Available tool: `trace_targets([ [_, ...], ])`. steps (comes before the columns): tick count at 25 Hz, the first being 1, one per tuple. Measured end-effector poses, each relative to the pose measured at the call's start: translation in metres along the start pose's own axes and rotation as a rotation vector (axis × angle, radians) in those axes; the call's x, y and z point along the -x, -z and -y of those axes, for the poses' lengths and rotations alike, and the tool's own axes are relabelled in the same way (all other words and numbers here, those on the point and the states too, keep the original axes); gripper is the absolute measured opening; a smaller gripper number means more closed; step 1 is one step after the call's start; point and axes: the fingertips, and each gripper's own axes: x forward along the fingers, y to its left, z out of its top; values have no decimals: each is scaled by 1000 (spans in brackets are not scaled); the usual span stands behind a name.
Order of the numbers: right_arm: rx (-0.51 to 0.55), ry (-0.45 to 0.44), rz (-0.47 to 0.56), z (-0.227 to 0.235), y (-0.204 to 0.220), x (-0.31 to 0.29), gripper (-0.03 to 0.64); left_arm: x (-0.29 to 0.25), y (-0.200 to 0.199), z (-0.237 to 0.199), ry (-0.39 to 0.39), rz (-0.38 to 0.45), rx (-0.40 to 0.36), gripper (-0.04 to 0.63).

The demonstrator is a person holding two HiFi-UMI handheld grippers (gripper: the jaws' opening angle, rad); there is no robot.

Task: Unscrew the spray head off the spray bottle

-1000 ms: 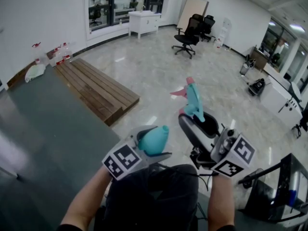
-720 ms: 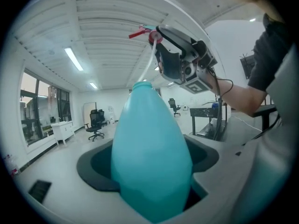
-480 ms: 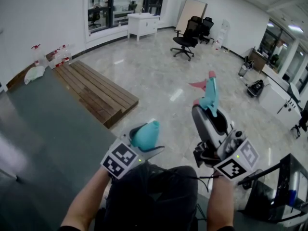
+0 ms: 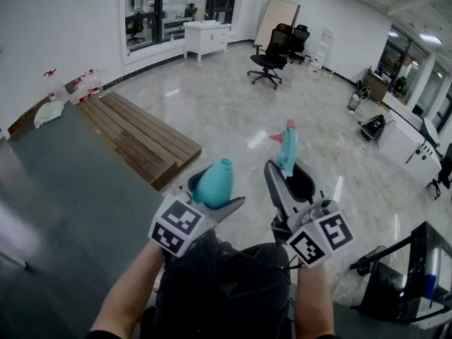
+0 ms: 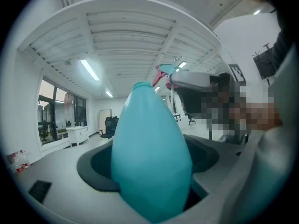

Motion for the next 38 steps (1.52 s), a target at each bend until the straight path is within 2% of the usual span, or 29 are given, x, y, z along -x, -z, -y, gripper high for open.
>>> trace_targets([
  [6, 30, 75, -45, 10, 23, 4, 141, -7, -4, -1, -33, 6, 5, 425],
  [12, 19, 111, -77, 15, 42, 4, 140, -6, -7, -5, -49, 13, 11, 425],
  [38, 27, 126, -85, 22, 44, 7, 138, -13, -11, 0, -49, 22, 15, 425],
])
